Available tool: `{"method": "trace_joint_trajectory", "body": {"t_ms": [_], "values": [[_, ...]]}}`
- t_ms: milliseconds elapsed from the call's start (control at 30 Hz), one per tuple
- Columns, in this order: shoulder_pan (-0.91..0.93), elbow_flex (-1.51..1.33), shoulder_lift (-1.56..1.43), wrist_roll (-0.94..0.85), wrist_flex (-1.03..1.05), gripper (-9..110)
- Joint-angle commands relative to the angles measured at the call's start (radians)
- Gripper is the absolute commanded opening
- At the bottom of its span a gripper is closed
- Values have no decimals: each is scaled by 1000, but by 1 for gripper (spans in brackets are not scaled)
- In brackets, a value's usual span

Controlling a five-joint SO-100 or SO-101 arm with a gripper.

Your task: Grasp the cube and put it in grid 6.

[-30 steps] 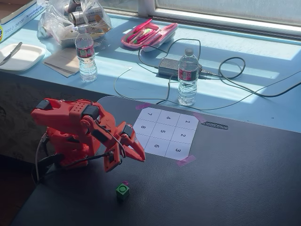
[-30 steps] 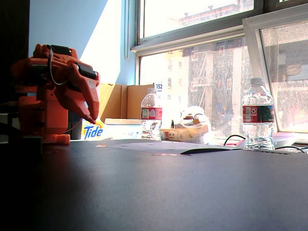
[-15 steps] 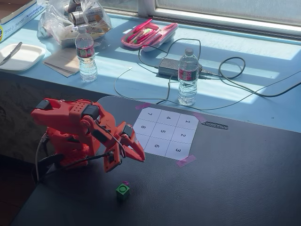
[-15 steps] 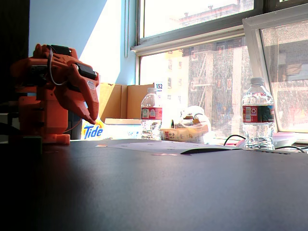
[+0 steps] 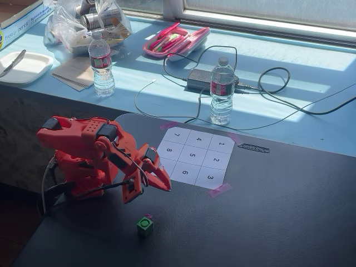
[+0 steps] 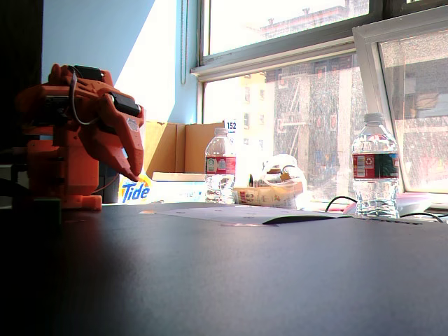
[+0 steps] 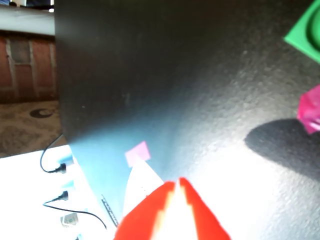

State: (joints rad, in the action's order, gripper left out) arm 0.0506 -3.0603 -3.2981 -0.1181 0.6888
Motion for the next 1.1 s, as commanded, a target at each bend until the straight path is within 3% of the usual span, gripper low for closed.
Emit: {"method": "trace_joint_trajectory", "body": {"t_ms": [0,533,1067], "values": [[-2,-66,-3,5,6,0],[3,-6,14,6,71,0],[181,500,699,58,241,23]]}}
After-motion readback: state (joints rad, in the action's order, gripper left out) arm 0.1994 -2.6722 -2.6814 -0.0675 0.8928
